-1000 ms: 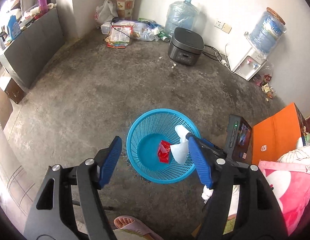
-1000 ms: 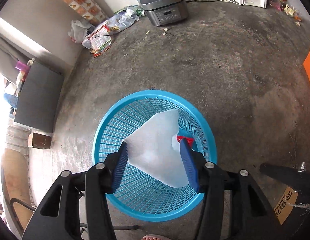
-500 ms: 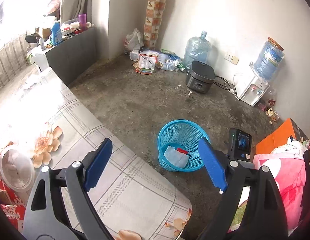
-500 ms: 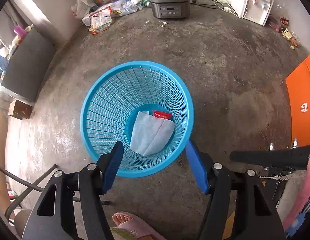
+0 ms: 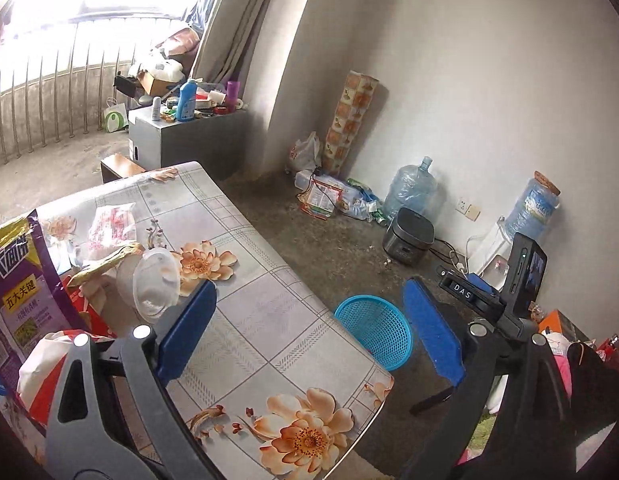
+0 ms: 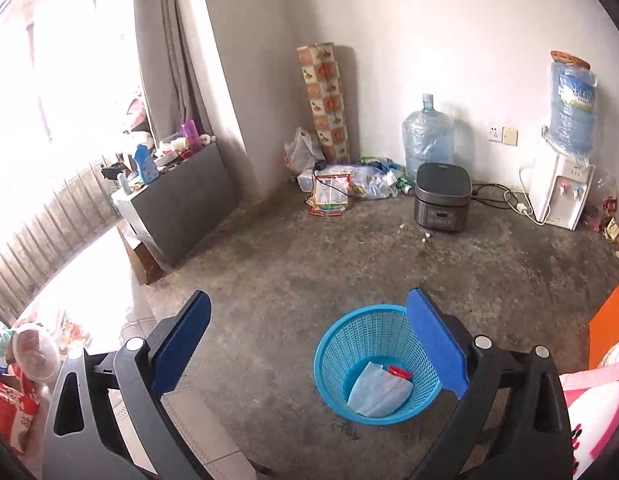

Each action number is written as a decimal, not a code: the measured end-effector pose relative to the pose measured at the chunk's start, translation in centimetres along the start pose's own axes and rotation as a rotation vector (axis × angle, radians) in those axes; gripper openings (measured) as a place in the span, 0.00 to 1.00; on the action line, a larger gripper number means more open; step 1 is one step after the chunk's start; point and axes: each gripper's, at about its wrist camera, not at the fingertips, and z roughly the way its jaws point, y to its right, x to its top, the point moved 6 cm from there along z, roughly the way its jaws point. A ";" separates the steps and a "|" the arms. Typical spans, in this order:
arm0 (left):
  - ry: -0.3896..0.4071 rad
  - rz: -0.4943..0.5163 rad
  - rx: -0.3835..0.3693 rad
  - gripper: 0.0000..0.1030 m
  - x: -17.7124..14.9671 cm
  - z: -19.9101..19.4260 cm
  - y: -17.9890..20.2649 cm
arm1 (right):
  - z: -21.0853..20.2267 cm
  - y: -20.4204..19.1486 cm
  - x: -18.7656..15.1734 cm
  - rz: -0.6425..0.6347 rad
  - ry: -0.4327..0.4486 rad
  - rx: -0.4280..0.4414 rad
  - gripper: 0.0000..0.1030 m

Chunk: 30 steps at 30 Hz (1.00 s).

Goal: Collect trash
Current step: 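Move both grippers back to the table toward the purple noodle bag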

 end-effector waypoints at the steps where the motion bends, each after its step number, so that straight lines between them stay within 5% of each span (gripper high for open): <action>1: 0.017 -0.020 0.004 0.89 0.1 -1.1 -0.8 | -0.8 -1.0 0.5 -0.007 0.013 0.027 0.94; 16: 0.197 -0.213 0.285 0.92 -3.7 -14.0 -12.9 | -7.6 -14.3 0.3 -0.137 0.012 0.340 0.94; 23: 0.268 -0.262 0.409 0.92 -6.0 -18.8 -17.4 | -8.1 -19.6 -2.1 -0.143 -0.103 0.552 0.94; 30: 0.259 -0.349 0.416 0.92 -8.3 -19.6 -20.9 | -9.5 -24.3 -5.0 -0.173 -0.213 0.720 0.93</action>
